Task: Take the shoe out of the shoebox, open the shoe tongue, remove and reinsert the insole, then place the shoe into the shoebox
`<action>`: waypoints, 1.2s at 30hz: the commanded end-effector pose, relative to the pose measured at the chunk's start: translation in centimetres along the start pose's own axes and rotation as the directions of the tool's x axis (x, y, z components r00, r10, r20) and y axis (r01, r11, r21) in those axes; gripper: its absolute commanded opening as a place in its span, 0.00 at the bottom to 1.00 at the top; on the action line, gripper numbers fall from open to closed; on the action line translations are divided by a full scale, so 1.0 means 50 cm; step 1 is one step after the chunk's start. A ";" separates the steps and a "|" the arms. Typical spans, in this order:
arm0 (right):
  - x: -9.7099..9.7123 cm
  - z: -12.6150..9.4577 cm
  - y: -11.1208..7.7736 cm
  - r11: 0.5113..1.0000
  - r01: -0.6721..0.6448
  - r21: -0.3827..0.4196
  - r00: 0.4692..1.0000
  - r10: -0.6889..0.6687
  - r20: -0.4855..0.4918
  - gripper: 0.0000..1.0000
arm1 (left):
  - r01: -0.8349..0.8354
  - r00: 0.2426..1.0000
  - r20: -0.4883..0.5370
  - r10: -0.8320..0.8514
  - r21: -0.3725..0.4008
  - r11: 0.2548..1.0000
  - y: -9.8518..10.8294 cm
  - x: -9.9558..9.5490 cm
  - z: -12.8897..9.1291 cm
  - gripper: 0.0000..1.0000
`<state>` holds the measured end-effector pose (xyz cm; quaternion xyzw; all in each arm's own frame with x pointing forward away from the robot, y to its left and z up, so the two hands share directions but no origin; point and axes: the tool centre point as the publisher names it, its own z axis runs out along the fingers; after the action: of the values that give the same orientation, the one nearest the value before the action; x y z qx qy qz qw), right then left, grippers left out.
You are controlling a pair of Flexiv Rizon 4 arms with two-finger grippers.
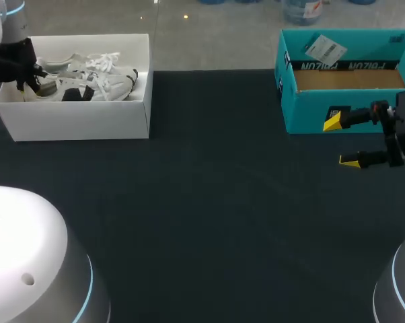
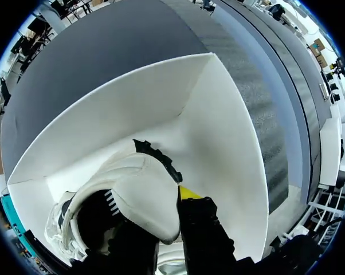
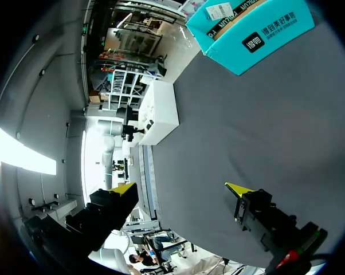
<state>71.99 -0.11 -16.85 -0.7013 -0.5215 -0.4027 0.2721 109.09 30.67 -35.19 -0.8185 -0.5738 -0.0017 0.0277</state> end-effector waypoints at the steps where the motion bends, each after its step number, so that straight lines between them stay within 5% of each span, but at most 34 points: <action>1: 0.001 0.001 -0.002 1.000 -0.002 -0.002 1.000 0.002 0.004 1.00 | -0.013 1.000 0.021 0.013 0.014 1.000 -0.017 0.004 -0.050 0.00; 21: 0.001 0.001 -0.002 1.000 -0.002 -0.002 1.000 0.002 0.004 1.00 | -0.033 0.999 0.027 0.034 -0.022 0.999 -0.070 -0.021 -0.242 0.00; 36: 0.001 0.001 -0.002 1.000 -0.002 -0.002 1.000 0.002 0.004 1.00 | -0.013 1.000 0.012 0.013 -0.013 1.000 -0.088 -0.031 -0.311 0.00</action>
<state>72.00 -0.10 -16.85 -0.7013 -0.5215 -0.4028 0.2721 105.08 30.11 -20.24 -0.8225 -0.5685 0.0011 0.0171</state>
